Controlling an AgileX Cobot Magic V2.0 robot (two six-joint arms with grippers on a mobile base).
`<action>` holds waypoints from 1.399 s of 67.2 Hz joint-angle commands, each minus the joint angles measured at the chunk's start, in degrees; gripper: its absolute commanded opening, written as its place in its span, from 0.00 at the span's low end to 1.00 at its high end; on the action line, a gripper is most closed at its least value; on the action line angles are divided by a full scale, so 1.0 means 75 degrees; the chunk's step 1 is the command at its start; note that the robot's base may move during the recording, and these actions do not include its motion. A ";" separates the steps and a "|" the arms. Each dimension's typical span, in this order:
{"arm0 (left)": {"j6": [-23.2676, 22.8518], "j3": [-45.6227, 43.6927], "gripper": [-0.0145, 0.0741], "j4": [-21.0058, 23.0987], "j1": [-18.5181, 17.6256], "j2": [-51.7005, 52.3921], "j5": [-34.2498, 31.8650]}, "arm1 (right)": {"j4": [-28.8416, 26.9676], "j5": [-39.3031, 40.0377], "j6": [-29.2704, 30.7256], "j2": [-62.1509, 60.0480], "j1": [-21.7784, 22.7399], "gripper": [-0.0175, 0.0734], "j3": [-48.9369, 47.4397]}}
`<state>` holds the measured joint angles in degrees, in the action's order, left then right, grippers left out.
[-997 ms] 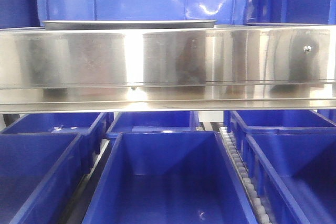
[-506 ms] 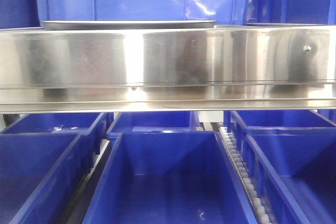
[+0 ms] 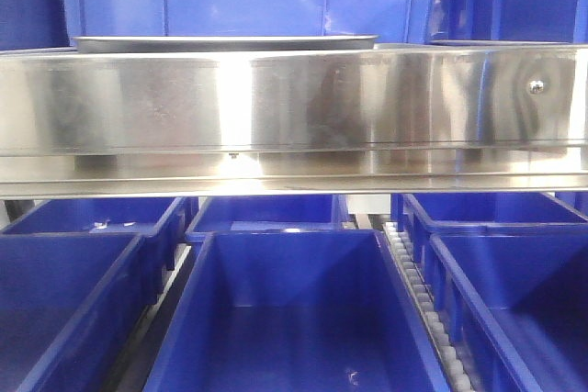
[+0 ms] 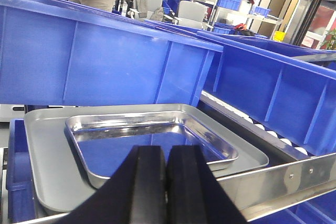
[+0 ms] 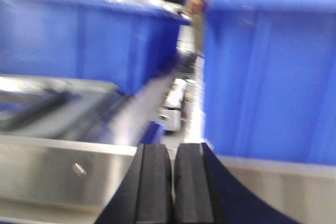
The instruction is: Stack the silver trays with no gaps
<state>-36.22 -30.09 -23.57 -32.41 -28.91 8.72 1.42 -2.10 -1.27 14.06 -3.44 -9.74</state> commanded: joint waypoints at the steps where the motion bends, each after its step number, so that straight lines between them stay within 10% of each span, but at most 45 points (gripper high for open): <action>1: 0.0016 0.0006 0.15 -0.0028 -0.0035 0.0034 -0.0093 | -0.0047 -0.0028 0.0075 -0.0628 0.0231 0.17 0.0414; 75: 0.0071 0.0034 0.15 0.0069 0.0076 0.0398 0.0142 | -0.0064 0.0173 0.0075 -0.1875 0.0367 0.17 0.1299; 88: 0.5153 0.0759 0.15 0.3038 0.1434 0.1236 -0.0262 | -0.0064 0.0173 0.0075 -0.1875 0.0367 0.17 0.1299; 94: 0.5604 0.1555 0.15 0.3598 0.2477 0.1531 -0.1072 | -0.0064 0.0173 0.0075 -0.1875 0.0367 0.17 0.1299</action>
<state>-0.83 -22.87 -1.90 -19.25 -19.22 5.70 0.99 -2.28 -1.00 0.49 -0.88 0.05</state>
